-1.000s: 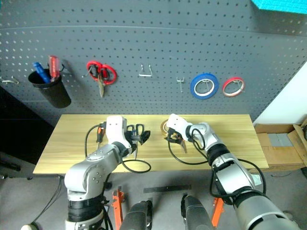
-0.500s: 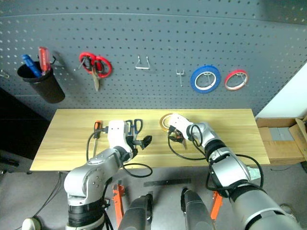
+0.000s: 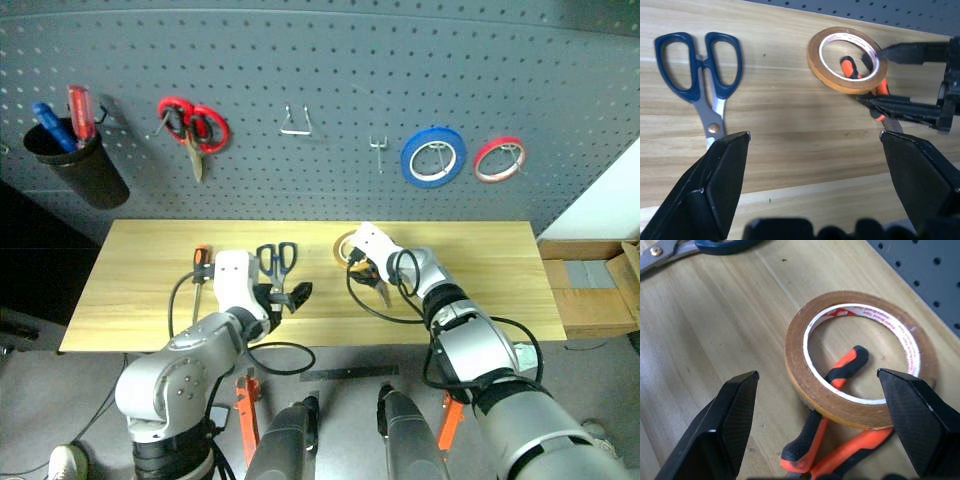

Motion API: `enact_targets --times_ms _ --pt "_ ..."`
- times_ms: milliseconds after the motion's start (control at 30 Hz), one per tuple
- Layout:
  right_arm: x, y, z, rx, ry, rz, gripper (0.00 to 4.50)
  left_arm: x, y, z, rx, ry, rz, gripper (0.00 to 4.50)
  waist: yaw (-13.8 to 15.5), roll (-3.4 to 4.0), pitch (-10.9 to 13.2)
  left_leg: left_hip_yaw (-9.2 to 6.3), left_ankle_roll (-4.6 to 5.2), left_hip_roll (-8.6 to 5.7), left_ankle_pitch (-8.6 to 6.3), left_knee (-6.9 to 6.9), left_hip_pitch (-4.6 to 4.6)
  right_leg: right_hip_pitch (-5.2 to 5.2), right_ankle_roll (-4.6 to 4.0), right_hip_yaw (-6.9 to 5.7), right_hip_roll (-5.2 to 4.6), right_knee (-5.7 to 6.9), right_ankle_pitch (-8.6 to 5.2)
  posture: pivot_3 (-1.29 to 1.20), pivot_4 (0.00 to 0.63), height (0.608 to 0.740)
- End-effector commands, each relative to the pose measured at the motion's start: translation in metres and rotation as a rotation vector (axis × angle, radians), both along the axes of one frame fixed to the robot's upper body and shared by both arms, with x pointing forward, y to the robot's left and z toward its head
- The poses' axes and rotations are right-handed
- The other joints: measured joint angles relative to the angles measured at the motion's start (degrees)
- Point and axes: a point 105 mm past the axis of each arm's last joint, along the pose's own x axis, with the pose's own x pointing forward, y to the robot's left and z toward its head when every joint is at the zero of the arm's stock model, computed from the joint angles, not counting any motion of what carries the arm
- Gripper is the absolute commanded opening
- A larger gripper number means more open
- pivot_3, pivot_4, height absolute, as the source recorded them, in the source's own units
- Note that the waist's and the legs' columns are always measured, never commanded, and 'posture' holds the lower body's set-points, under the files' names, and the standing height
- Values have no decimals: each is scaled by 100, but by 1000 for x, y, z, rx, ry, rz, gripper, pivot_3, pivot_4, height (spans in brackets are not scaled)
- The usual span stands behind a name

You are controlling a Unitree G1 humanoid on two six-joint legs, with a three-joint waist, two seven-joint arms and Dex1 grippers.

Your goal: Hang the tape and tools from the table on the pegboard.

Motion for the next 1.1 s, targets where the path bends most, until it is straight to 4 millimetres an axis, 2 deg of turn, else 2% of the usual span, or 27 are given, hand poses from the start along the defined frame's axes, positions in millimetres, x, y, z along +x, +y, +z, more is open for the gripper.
enact_targets --times_ms 33,500,600,933,1100 --pt "2 2 6 27 -10 -1 4107 -4 0 14 -6 -48 -7 4500 1 1 22 0 0 0 0 0 -4 -3 1 0 0 0 1 157 389 740" --pt "0 -6 -7 6 27 -46 4107 -17 4 11 2 -14 8 4500 72 2 169 1 -4 0 -2 -1 -5 -5 8 2 -3 -2 -4 180 404 740" --pt "1 -8 -7 -3 18 -54 3504 -17 4 11 2 -13 11 4500 113 1 170 0 -4 0 -2 -1 -6 -5 8 1 -3 -2 -4 178 405 740" --pt "1 -12 -9 -32 17 -51 335 -16 4 12 -1 -14 21 4500 118 1 174 1 -8 0 -4 -1 -6 -5 15 1 -4 -4 -8 178 409 740" --pt "0 -13 -11 -40 20 -43 265 -17 6 11 0 -12 26 4500 119 -1 180 0 -8 0 -5 -1 -6 -5 15 1 -4 -4 -8 178 413 740"
